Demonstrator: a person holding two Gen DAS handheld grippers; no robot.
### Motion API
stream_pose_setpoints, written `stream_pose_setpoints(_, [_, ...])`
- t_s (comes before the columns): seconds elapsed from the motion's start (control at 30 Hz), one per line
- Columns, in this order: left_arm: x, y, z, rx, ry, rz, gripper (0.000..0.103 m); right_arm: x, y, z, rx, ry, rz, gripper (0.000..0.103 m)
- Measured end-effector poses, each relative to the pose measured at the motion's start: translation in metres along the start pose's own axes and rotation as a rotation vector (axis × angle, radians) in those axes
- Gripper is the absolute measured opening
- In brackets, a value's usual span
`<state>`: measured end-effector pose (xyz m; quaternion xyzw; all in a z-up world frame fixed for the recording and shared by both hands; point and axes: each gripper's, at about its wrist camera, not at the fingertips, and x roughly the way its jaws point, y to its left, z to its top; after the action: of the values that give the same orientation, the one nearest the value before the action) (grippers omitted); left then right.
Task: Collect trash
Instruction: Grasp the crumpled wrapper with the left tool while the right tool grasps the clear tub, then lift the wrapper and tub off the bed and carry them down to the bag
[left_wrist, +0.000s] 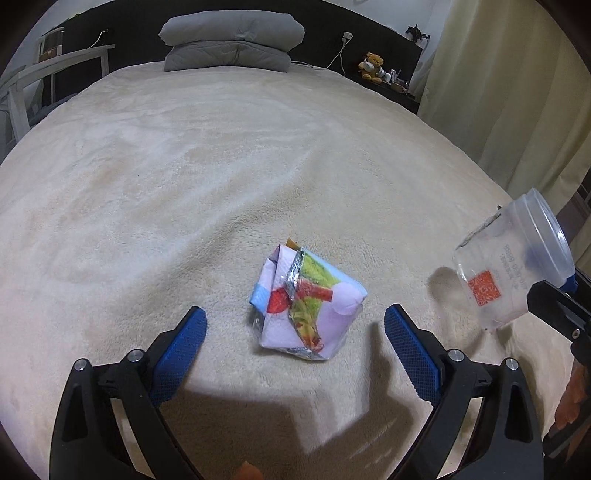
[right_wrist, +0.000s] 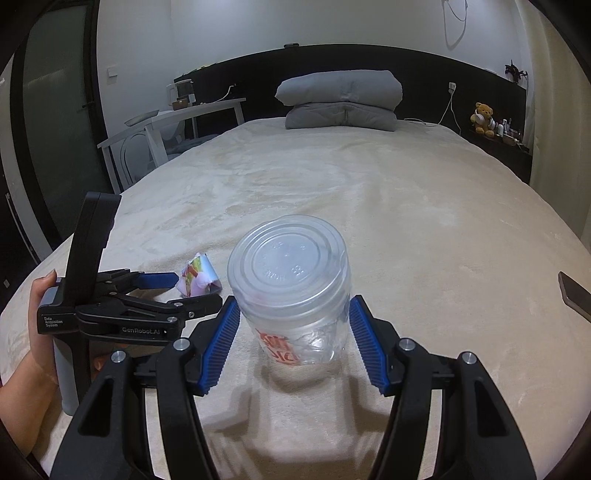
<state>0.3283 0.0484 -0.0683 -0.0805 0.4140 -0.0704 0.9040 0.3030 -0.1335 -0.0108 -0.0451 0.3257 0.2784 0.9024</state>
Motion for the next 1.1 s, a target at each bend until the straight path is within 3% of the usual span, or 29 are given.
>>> stream_pose_setpoints(0.07, [0.0,0.0,0.002,0.011,-0.011,0.031,0.073,0.002,0.001,-0.002,-0.003,0.005,-0.007,0.061])
stream_pose_setpoints(0.1, [-0.002,0.001,0.003,0.014,-0.023,0.047,0.056,0.003,0.001,-0.003,-0.007,0.007,-0.012,0.061])
stream_pose_setpoints(0.13, [-0.004,0.003,0.003,0.009,-0.033,0.05,0.05,0.004,0.002,-0.003,-0.011,0.006,-0.016,0.061])
stream_pose_setpoints(0.2, [-0.011,0.007,0.002,-0.009,-0.056,0.015,0.05,0.005,0.004,-0.005,-0.016,0.009,-0.017,0.061])
stream_pose_setpoints(0.3, [-0.025,0.003,0.0,0.026,-0.092,0.071,0.05,0.002,0.006,-0.008,-0.021,0.005,-0.017,0.061])
stream_pose_setpoints(0.57, [-0.071,-0.014,-0.014,0.025,-0.153,0.092,0.05,-0.028,0.012,-0.013,-0.003,-0.043,0.026,0.061])
stream_pose_setpoints(0.83, [-0.119,-0.047,-0.031,0.113,-0.213,0.184,0.05,-0.067,0.021,-0.03,-0.011,-0.078,0.046,0.061])
stream_pose_setpoints(1.1, [-0.154,-0.066,-0.063,0.106,-0.227,0.181,0.05,-0.107,0.037,-0.053,-0.033,-0.116,0.068,0.061])
